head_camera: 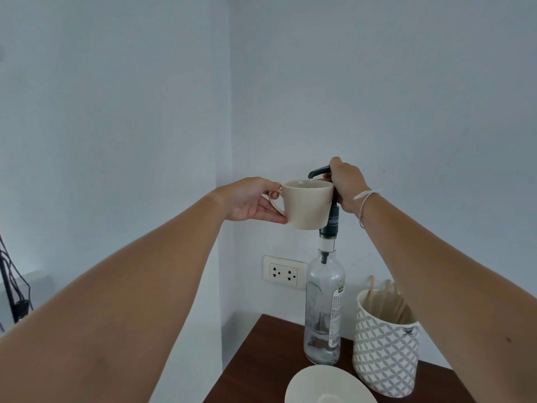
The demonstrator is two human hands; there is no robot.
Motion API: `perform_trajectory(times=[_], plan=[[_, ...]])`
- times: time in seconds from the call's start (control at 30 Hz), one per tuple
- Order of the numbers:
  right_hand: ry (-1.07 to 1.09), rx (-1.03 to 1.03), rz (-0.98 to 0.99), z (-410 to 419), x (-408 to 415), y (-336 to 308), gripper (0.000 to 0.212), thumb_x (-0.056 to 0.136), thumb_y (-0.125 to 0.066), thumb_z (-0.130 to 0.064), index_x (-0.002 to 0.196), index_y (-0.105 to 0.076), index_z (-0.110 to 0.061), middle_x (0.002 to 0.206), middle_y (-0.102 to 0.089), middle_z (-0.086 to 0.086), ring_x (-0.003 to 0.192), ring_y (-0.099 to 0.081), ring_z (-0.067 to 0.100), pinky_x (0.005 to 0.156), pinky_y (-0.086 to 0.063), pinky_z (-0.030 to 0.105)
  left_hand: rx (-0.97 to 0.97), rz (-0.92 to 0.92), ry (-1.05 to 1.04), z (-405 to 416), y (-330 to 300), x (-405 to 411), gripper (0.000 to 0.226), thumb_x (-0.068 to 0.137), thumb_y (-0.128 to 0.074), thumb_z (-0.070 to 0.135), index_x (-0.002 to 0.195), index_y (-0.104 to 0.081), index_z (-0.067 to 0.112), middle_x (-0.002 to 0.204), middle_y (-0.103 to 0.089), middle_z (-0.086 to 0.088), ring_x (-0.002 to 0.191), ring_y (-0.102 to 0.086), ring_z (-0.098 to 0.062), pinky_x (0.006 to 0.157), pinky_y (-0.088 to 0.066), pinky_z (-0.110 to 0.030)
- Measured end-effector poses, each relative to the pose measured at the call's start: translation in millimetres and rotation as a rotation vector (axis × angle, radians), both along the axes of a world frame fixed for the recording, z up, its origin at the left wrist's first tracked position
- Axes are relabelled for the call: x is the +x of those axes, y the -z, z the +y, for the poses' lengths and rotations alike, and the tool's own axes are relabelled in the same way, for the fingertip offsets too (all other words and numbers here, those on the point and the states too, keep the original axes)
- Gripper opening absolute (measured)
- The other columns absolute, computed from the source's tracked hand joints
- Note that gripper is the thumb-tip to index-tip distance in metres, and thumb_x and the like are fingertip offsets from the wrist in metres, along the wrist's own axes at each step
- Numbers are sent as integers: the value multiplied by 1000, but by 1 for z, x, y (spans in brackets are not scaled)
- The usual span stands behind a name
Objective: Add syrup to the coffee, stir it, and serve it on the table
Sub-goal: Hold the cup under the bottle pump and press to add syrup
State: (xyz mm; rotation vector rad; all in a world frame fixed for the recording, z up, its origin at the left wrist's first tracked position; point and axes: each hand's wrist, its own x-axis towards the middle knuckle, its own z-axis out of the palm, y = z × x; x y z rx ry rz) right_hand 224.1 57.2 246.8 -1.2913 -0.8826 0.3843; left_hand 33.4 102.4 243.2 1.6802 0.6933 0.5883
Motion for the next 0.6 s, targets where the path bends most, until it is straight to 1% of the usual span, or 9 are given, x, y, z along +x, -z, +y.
perform_trajectory(times=[0.13, 0.37, 0.5, 0.6], plan=[[-6, 2, 7, 0, 0, 0, 29, 87, -34, -21, 61, -45, -13, 63, -52, 1, 71, -49, 22, 60, -34, 29, -9, -5, -2, -1, 2, 0, 32, 97, -44, 25, 69, -44, 9, 89, -64, -32, 81, -70, -33, 76, -59, -29], [-7, -2, 6, -1, -1, 1, 29, 87, -34, -20, 61, -43, -13, 63, -52, 1, 62, -46, 19, 58, -34, 28, -16, -16, 1, 0, 4, 0, 33, 97, -44, 25, 69, -44, 9, 89, -64, -33, 80, -70, -33, 74, -59, -29], [5, -4, -2, -1, -1, -1, 28, 87, -35, -21, 61, -43, -13, 64, -52, 1, 64, -46, 19, 58, -34, 29, -11, -24, -5, 0, 2, 0, 33, 98, -44, 25, 68, -45, 8, 86, -65, -31, 74, -72, -31, 73, -60, -29], [12, -5, -7, -3, 0, 1, 28, 87, -35, -20, 60, -42, -14, 63, -51, 0, 61, -45, 18, 57, -33, 28, 3, -15, -1, 0, 3, 1, 33, 97, -45, 24, 68, -44, 8, 81, -66, -30, 75, -72, -32, 75, -59, -30]])
